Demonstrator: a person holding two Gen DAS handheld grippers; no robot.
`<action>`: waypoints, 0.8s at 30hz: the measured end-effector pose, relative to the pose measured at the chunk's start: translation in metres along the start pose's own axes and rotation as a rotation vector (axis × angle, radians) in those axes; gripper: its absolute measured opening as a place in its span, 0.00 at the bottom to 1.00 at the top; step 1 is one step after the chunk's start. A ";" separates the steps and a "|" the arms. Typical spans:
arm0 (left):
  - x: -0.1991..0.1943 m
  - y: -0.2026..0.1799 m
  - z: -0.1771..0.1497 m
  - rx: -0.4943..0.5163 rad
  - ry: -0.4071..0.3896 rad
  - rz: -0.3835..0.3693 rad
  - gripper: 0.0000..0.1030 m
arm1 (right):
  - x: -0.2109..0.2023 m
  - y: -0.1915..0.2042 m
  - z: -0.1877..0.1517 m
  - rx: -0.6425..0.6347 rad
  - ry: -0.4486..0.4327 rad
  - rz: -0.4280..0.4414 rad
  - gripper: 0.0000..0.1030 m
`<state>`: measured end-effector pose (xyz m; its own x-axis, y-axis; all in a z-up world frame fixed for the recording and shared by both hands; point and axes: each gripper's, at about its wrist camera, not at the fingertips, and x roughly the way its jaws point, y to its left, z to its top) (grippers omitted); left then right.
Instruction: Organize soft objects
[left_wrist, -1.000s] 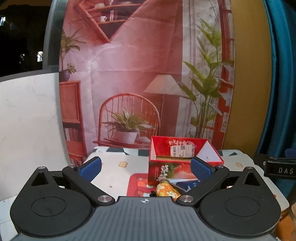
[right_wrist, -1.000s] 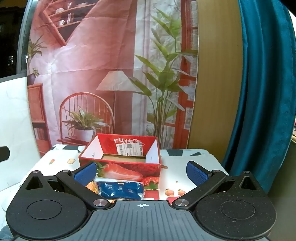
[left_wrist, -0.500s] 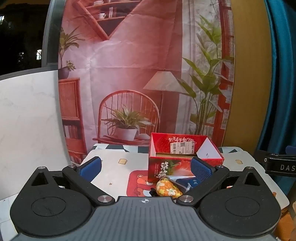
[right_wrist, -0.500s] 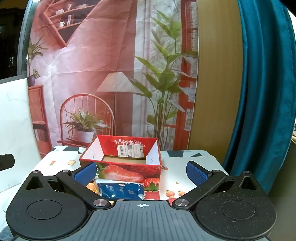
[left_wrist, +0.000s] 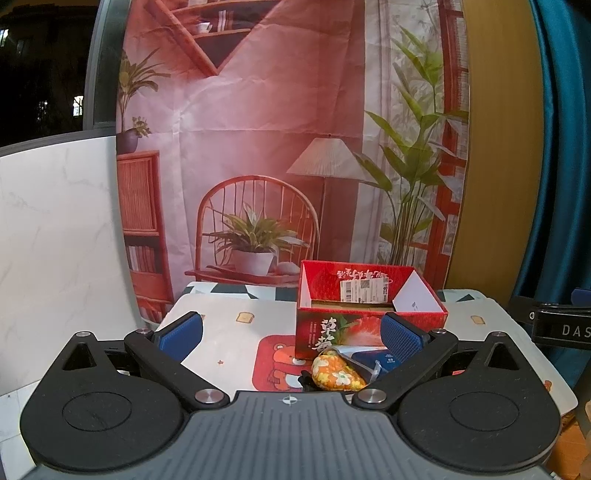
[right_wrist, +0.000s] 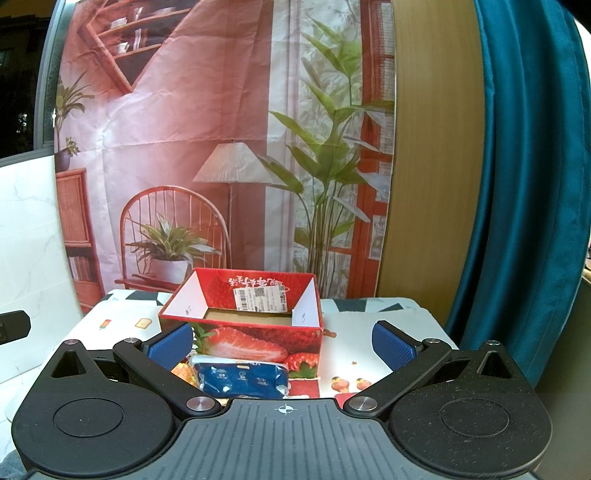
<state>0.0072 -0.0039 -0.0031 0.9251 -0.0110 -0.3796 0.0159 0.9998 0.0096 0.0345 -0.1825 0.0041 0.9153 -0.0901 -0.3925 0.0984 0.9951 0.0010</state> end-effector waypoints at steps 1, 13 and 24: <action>0.000 0.000 0.000 0.000 0.000 0.000 1.00 | 0.000 0.000 0.000 0.000 0.000 0.000 1.00; 0.000 0.001 -0.002 -0.001 0.000 -0.001 1.00 | -0.002 0.001 0.000 0.002 0.001 0.001 1.00; 0.000 0.001 -0.002 -0.001 0.000 -0.001 1.00 | -0.002 0.000 0.000 0.003 0.002 0.002 1.00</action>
<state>0.0069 -0.0026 -0.0048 0.9252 -0.0123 -0.3794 0.0167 0.9998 0.0082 0.0329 -0.1821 0.0046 0.9147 -0.0879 -0.3944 0.0974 0.9952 0.0041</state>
